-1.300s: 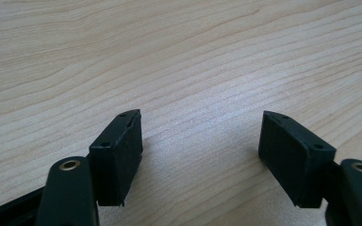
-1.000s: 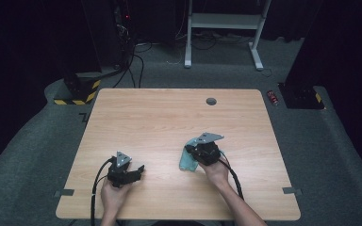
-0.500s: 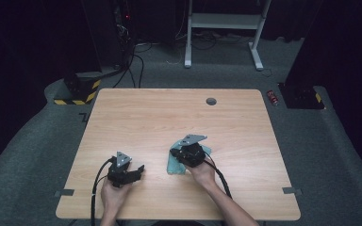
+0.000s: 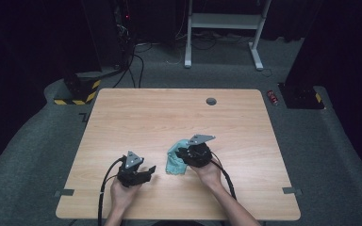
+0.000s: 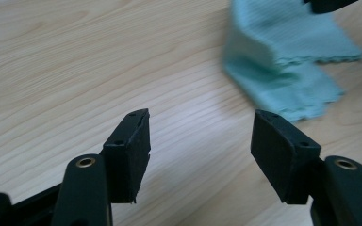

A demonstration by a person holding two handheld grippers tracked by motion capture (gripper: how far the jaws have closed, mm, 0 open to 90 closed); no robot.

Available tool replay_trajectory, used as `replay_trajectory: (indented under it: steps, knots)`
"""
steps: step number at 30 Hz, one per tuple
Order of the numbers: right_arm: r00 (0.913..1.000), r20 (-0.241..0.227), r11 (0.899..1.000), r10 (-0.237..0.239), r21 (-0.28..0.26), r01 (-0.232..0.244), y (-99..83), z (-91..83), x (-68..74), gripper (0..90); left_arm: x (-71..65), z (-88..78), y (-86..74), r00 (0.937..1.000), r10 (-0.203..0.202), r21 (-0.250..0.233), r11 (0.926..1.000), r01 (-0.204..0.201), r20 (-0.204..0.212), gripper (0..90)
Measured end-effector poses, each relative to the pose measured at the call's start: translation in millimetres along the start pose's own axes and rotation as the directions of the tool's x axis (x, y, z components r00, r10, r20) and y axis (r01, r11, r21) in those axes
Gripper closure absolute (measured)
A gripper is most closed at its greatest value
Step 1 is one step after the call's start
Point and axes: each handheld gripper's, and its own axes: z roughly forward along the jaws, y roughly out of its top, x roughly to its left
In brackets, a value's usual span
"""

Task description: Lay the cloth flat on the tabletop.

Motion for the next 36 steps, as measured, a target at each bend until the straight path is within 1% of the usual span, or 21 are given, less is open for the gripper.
replay_trajectory:
  steps: [4,7,8,9,12,13,14,17,21,22,23,24,26,27,28,29,31,32,34,35,36]
  knots:
    - [0.9998,0.018,1.000,-0.004,0.016,0.004,-14.7,-8.0,-2.5,81.4,-14.3,8.2,9.5,0.9985,0.040,0.001,0.9992,-0.040,0.037,41.6]
    - [0.9997,0.022,1.000,0.010,0.020,-0.010,-24.4,-11.8,-4.6,83.3,-23.8,16.7,14.3,0.9964,0.064,0.014,0.9978,-0.065,0.055,44.0]
    - [0.9996,0.022,1.000,0.016,0.022,-0.017,-26.7,-12.8,-4.8,83.6,-23.8,16.7,14.3,0.9964,0.064,0.014,0.9978,-0.065,0.055,45.1]
    - [0.9996,0.020,1.000,0.020,0.020,-0.020,-28.8,-13.1,-4.5,83.8,-29.1,21.7,16.7,0.9950,0.078,0.019,0.9967,-0.079,0.063,46.2]
    - [0.9998,0.016,1.000,0.008,0.028,-0.008,-30.9,-11.2,-1.1,83.7,-36.4,28.2,20.1,0.9930,0.101,0.030,0.9942,-0.103,0.061,48.9]
    - [0.9999,0.011,1.000,0.002,0.027,-0.002,-31.1,-9.6,0.3,83.6,-36.4,28.2,20.1,0.9930,0.101,0.030,0.9942,-0.103,0.061,49.9]
    - [1.0000,0.006,1.000,-0.003,0.025,0.002,-31.2,-7.9,1.9,83.5,-39.8,32.0,22.3,0.9918,0.116,0.041,0.9921,-0.118,0.054,50.7]
    - [0.9999,-0.004,0.999,-0.013,0.030,0.013,-31.6,-1.5,6.6,82.5,-43.0,37.3,25.6,0.9917,0.118,0.055,0.9912,-0.121,0.051,52.4]
    - [0.9997,-0.020,0.999,-0.012,0.045,0.013,-32.7,7.6,10.7,80.9,-47.1,41.5,27.8,0.9907,0.129,0.069,0.9889,-0.132,0.042,54.1]
    - [0.9997,-0.021,0.999,-0.012,0.049,0.013,-32.8,9.5,11.9,80.7,-47.5,41.5,27.9,0.9891,0.141,0.076,0.9867,-0.144,0.040,54.1]
    - [0.9996,-0.020,0.998,-0.020,0.052,0.021,-32.9,11.5,12.7,80.5,-49.2,41.8,27.2,0.9898,0.137,0.077,0.9872,-0.140,0.041,54.1]
    - [0.9997,-0.015,0.998,-0.021,0.058,0.022,-32.8,13.2,13.8,80.2,-50.0,41.6,26.6,0.9887,0.144,0.081,0.9858,-0.147,0.040,54.0]
    - [0.9998,-0.014,0.998,-0.012,0.065,0.012,-32.7,16.4,14.8,80.4,-51.5,40.8,25.3,0.9884,0.145,0.082,0.9855,-0.148,0.045,53.8]
    - [0.9998,-0.012,0.998,-0.015,0.065,0.016,-32.6,17.3,14.5,81.0,-52.0,40.7,24.9,0.9873,0.152,0.083,0.9843,-0.155,0.044,53.8]
    - [0.9999,-0.012,0.998,-0.011,0.068,0.012,-32.4,18.5,14.6,82.9,-52.5,40.7,24.6,0.9875,0.151,0.085,0.9844,-0.154,0.046,53.8]
    - [0.9998,-0.009,0.998,-0.016,0.066,0.017,-32.2,19.5,14.4,84.8,-52.8,41.2,24.5,0.9872,0.152,0.086,0.9840,-0.156,0.047,53.8]
    - [0.9999,-0.009,0.997,-0.015,0.070,0.015,-32.0,20.9,14.6,89.2,-53.2,42.3,24.6,0.9859,0.160,0.092,0.9821,-0.164,0.048,53.7]
    - [0.9998,-0.007,0.997,-0.021,0.068,0.021,-32.0,21.3,13.8,89.8,-53.9,42.9,24.6,0.9860,0.160,0.093,0.9821,-0.164,0.047,53.7]
    - [0.9999,-0.004,0.997,-0.016,0.069,0.016,-31.9,21.1,13.5,89.9,-54.4,43.5,24.5,0.9857,0.163,0.094,0.9816,-0.166,0.045,53.7]
    - [0.9999,-0.004,0.998,-0.014,0.062,0.015,-31.4,20.5,12.5,90.0,-55.0,44.2,24.9,0.9838,0.174,0.098,0.9793,-0.177,0.044,53.9]
    - [0.9999,-0.003,0.998,-0.011,0.063,0.011,-31.1,19.7,12.6,90.0,-55.5,44.8,24.9,0.9836,0.175,0.098,0.9790,-0.179,0.042,54.0]
